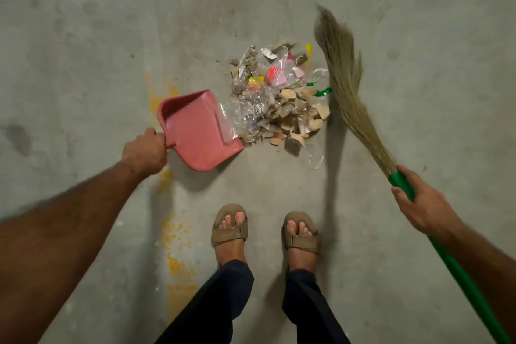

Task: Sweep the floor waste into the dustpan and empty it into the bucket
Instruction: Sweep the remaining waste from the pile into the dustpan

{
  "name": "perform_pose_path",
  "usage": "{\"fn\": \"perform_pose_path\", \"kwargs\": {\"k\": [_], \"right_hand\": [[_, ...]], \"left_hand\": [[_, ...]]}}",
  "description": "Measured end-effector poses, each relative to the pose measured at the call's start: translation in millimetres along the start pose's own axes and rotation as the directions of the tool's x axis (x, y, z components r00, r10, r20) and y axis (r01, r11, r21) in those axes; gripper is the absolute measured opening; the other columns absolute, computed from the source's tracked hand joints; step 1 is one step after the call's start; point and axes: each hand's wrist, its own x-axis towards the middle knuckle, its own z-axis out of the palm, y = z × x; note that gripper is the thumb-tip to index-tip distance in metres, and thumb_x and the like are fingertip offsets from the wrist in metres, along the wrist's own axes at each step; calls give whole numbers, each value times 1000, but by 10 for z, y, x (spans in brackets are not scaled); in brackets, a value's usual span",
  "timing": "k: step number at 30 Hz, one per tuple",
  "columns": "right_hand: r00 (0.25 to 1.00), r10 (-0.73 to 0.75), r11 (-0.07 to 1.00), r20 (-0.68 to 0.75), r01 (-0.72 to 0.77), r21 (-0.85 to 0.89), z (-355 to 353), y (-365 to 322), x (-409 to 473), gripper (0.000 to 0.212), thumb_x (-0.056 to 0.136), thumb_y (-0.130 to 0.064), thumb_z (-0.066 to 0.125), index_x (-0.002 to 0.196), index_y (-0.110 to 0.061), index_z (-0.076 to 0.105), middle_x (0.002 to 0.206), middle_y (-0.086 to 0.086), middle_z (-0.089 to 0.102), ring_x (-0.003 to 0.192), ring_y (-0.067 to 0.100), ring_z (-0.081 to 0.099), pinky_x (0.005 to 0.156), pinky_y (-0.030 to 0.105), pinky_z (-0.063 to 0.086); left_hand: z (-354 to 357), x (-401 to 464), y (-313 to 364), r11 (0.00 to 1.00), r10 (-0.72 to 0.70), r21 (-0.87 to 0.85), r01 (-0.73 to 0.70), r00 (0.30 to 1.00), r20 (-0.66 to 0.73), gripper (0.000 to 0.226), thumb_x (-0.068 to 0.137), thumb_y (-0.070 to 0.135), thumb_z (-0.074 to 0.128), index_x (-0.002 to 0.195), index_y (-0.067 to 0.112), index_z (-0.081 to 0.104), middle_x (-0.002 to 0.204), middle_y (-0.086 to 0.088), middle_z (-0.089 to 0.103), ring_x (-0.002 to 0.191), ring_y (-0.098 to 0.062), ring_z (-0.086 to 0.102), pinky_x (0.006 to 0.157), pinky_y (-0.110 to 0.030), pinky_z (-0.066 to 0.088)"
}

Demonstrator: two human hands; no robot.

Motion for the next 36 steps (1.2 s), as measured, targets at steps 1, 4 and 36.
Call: {"fn": "perform_pose_path", "kwargs": {"k": [1, 4, 36], "right_hand": [[1000, -21, 1000, -7, 21, -8, -1, 66, 23, 58, 104, -34, 49, 157, -31, 27, 133, 20, 60, 85, 26, 53, 80, 39, 49], [996, -89, 994, -23, 87, -64, -43, 228, 94, 59, 101, -36, 53, 156, -35, 30, 132, 21, 60, 99, 34, 59, 86, 42, 49], [953, -291, 949, 79, 299, -103, 712, 187, -1523, 72, 101, -50, 44, 155, -51, -3, 116, -15, 48, 83, 6, 57, 66, 21, 57]], "left_hand": [[-35, 103, 20, 999, 39, 10, -38, 999, -6, 31, 96, 27, 58, 122, 11, 57, 119, -17, 50, 108, -42, 59, 87, -50, 51], [-173, 358, 136, 990, 137, 50, -136, 990, -34, 28, 94, 26, 61, 118, 11, 59, 115, -18, 51, 105, -43, 60, 85, -52, 53], [219, -226, 1322, 946, 207, -238, -219, 976, -75, 36, 99, 27, 58, 127, 8, 48, 126, -14, 45, 103, -37, 59, 86, -47, 46]]}}
